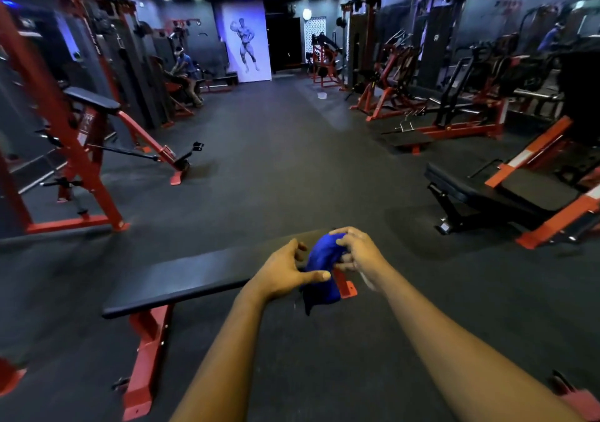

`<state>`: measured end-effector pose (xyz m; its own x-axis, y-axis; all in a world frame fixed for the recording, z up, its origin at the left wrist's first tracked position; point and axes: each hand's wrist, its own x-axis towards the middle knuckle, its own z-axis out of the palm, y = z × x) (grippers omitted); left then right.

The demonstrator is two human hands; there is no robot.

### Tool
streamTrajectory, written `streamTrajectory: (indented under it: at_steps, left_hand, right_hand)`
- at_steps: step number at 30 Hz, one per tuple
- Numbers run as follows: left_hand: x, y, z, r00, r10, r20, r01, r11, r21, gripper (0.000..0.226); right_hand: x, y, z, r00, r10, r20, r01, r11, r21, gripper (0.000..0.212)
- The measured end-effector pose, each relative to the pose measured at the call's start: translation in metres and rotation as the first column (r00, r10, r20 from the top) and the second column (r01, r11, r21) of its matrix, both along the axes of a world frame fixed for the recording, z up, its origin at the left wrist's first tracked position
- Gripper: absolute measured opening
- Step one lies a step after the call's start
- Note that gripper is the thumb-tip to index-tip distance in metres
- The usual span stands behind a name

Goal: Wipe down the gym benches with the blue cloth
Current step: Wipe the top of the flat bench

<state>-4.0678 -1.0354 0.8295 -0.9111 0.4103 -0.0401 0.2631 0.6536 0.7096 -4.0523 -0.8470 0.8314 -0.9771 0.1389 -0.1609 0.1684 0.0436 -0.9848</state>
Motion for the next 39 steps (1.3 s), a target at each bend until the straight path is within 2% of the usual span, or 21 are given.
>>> streamTrajectory:
  at_steps: [2,3,6,9,12,15,22,27,32,36,39]
  left_hand:
    - [-0.046,-0.003,-0.006,1.000,0.011,-0.003,-0.011,1.000,-0.025,0.082]
    - [-0.066,-0.004,-0.009,0.999,0.020,-0.027,-0.021,0.999,-0.046,0.080]
    - [-0.134,-0.006,-0.008,0.993,0.040,-0.107,-0.048,0.996,-0.070,0.052]
    - [-0.201,-0.002,-0.001,0.984,0.044,-0.173,-0.058,0.995,-0.080,0.018]
    - [-0.257,0.005,-0.001,0.984,0.033,-0.175,-0.036,0.999,-0.016,0.012]
    - [-0.302,0.015,-0.013,0.992,-0.007,-0.122,0.013,0.999,0.051,0.007]
    - [-0.386,0.064,-0.089,0.999,-0.037,-0.012,0.038,0.993,0.108,0.008]
    - [-0.431,0.100,-0.158,0.997,0.028,0.077,-0.027,1.000,-0.006,0.031]
    - [-0.466,0.122,-0.242,0.983,0.101,0.156,-0.080,0.987,-0.140,0.029]
    - [-0.499,0.137,-0.320,0.998,0.004,0.058,0.007,0.981,-0.194,0.034]
    - [-0.544,0.149,-0.392,0.991,-0.085,-0.101,0.055,0.961,-0.272,0.033]
  right_hand:
    - [-0.043,-0.001,-0.003,1.000,0.008,0.014,-0.007,0.998,-0.055,0.028]
    - [-0.060,-0.001,-0.003,1.000,0.000,-0.002,0.000,0.999,-0.043,0.030]
    - [-0.119,-0.004,0.001,0.997,-0.043,-0.068,0.048,0.997,0.066,0.025]
    - [-0.174,-0.001,0.001,0.973,-0.161,-0.163,0.192,0.961,0.199,0.013]
    - [-0.219,0.012,-0.009,0.941,-0.249,-0.229,0.319,0.878,0.356,0.016]
    - [-0.255,0.027,-0.028,0.964,-0.219,-0.151,0.258,0.912,0.319,0.016]
    - [-0.332,0.075,-0.111,0.970,-0.243,-0.015,0.238,0.934,0.267,0.018]
    - [-0.378,0.108,-0.181,0.965,-0.244,0.099,0.205,0.932,0.299,0.016]
    - [-0.410,0.126,-0.256,0.956,-0.241,0.169,0.175,0.927,0.331,0.015]
    - [-0.438,0.134,-0.331,0.942,-0.305,0.136,0.229,0.887,0.400,0.013]
    - [-0.479,0.143,-0.400,0.933,-0.359,0.002,0.316,0.822,0.474,0.013]
